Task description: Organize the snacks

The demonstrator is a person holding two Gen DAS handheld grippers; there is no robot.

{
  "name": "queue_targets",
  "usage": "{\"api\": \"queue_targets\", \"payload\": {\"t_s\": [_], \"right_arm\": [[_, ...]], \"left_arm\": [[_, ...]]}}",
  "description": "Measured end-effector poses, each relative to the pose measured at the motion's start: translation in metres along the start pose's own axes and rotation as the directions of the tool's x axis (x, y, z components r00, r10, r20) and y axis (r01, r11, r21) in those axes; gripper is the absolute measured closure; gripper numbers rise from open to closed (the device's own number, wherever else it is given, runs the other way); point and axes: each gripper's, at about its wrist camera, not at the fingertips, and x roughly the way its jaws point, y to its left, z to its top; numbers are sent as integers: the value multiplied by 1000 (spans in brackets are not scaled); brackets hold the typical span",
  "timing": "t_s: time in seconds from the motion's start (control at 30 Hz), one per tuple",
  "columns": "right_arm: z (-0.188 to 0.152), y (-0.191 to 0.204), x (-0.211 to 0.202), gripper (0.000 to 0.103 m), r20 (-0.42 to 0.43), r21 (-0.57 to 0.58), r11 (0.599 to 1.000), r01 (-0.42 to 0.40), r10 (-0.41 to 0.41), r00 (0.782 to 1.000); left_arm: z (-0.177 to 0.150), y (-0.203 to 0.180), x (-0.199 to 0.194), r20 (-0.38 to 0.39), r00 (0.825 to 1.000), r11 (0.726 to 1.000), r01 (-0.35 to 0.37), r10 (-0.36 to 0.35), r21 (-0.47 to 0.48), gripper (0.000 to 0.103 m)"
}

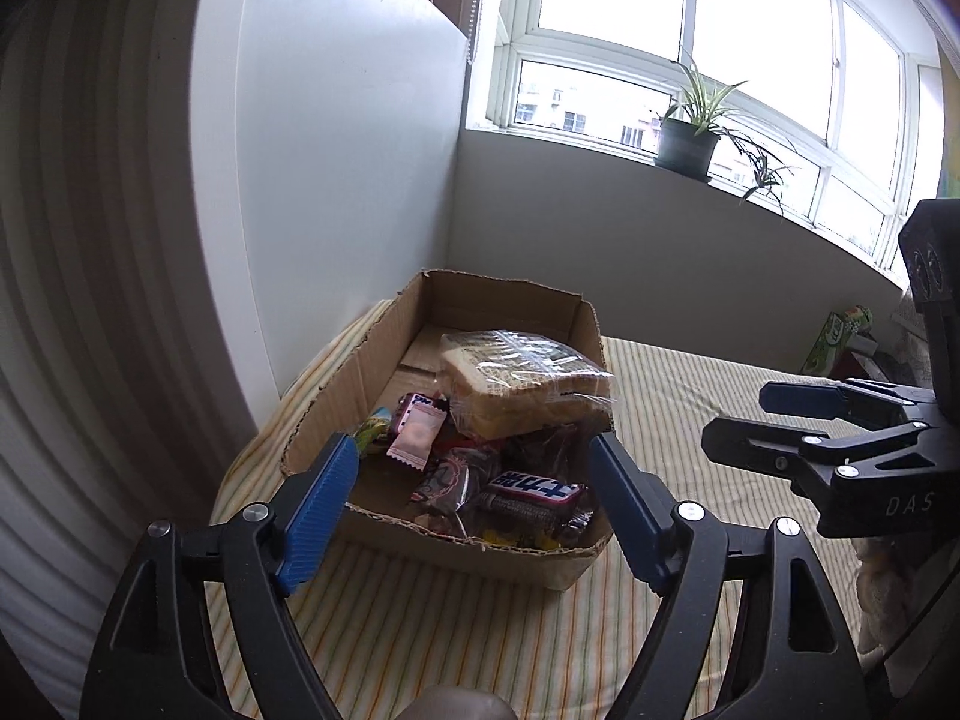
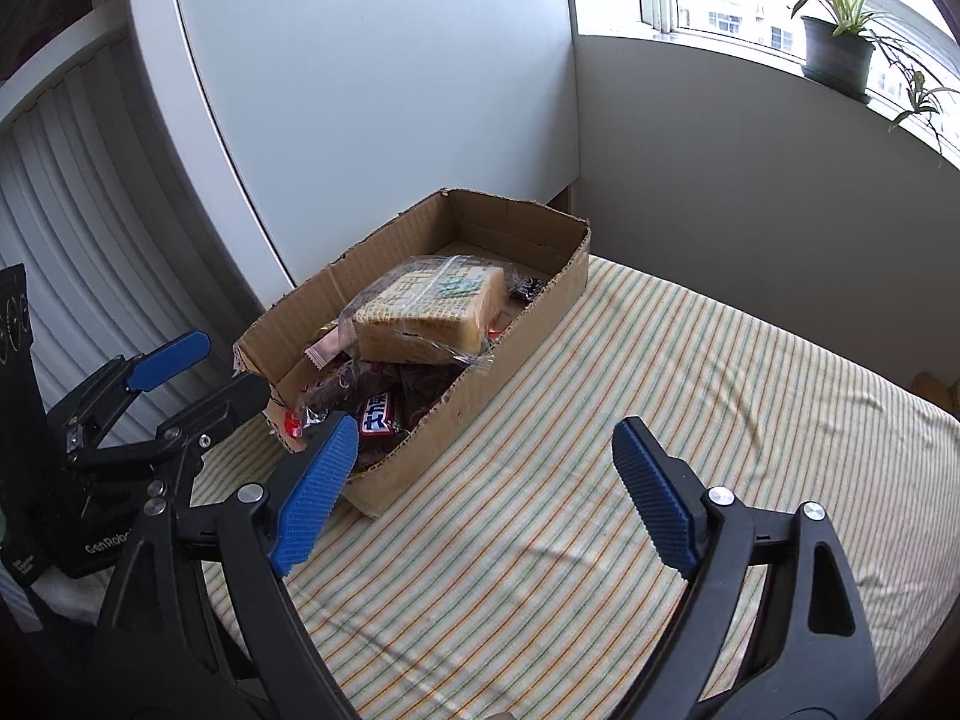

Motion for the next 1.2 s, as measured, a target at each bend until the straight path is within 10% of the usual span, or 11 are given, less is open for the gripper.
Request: {"api": "queue_targets", "payload": {"t_s": [0.57, 1.2], "right_arm": [[-18, -4, -24, 6, 188, -2, 991, 137, -134, 973], [-25, -10, -27, 5, 208, 4, 993, 117, -115, 971]], "left_arm": [[-7, -4, -1, 9, 998, 998, -58, 58, 11, 23], [-8, -15, 2, 10, 996, 996, -84, 83, 35, 23]]}}
